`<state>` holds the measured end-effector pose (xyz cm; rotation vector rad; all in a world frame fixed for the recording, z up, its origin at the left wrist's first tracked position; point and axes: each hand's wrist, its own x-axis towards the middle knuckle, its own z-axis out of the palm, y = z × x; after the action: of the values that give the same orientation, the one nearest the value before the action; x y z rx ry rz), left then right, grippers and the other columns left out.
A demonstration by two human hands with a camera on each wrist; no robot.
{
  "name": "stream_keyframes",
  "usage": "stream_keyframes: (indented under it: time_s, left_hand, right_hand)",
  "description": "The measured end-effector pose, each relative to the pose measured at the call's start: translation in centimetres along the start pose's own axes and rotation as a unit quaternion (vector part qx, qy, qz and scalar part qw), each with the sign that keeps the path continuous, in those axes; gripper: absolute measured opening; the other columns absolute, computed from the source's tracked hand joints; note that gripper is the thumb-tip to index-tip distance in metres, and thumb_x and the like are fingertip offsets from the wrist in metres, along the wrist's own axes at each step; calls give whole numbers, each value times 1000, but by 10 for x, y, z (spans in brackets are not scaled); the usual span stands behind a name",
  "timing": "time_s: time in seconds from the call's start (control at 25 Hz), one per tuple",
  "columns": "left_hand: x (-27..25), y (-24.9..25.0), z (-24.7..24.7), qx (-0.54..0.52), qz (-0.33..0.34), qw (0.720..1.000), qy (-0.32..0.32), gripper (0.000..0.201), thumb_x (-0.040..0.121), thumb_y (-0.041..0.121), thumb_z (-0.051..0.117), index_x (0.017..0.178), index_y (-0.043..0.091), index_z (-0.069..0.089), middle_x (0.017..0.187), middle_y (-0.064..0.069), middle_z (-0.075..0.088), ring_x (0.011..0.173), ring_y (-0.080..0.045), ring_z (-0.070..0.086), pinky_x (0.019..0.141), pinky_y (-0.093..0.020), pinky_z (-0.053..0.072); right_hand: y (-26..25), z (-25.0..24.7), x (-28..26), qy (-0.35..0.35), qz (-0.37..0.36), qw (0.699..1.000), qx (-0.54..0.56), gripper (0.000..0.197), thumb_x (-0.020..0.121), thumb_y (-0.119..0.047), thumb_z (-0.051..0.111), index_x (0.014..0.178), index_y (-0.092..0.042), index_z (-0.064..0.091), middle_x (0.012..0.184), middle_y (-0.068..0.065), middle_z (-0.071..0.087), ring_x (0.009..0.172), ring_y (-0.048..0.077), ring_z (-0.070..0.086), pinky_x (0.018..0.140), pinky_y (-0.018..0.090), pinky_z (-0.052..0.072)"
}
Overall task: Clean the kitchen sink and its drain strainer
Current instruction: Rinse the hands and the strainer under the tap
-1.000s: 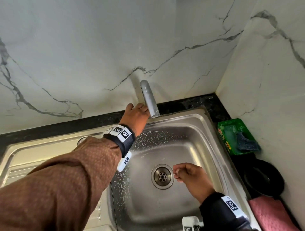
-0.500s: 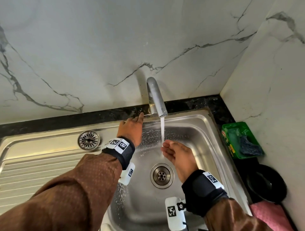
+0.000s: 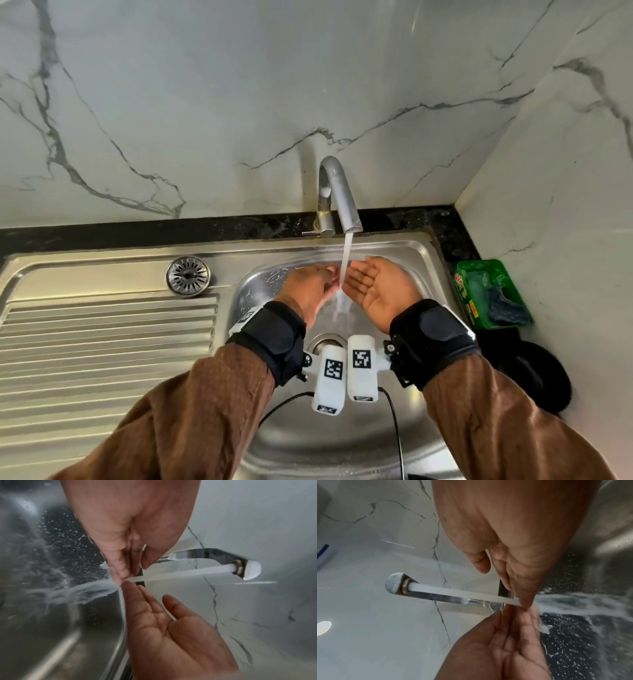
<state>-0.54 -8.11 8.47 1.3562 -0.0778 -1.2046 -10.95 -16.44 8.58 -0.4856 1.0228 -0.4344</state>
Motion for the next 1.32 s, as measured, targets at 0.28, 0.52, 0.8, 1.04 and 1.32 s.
stream_keyframes:
  time_s: [0.28,0.52,0.8,1.04,1.32]
  left_hand:
    - [-24,10,-23,242,71,968,-8,26,92,5,54,101,20,74,100,-3,75,95,-19,71,91,-37,57]
    - [-33,-1,-64,241,25,967,83,23,101,5,45,106,-8,64,75,-12,69,39,-8,53,37,-20,41]
    - [-23,-26,-83,283,-22,954,99,31,103,22,46,94,5,71,57,-1,54,39,-11,40,36,-19,32]
    - [-19,-34,-103,288,-52,952,93,22,100,14,47,97,10,68,73,-4,66,54,-16,54,46,-22,39]
    - [-21,-38,-110,285,-42,953,95,20,99,15,49,97,12,68,79,-4,70,58,-13,60,50,-23,43]
  right_hand:
    - [14,20,5,4,17,999,34,39,101,-19,43,126,8,56,109,26,66,85,29,67,82,37,60]
    - [14,36,14,-22,36,998,52,43,103,-29,42,118,9,57,117,25,58,115,36,59,101,43,50]
    - [14,31,24,-47,39,991,121,49,103,-31,42,123,12,53,126,31,57,117,37,58,79,40,61]
    - [17,27,36,-29,27,990,139,36,100,-25,48,114,6,59,114,25,65,106,36,66,101,45,50]
    - [25,24,34,-31,61,987,145,43,103,-29,42,113,11,56,116,31,63,110,42,62,76,44,62]
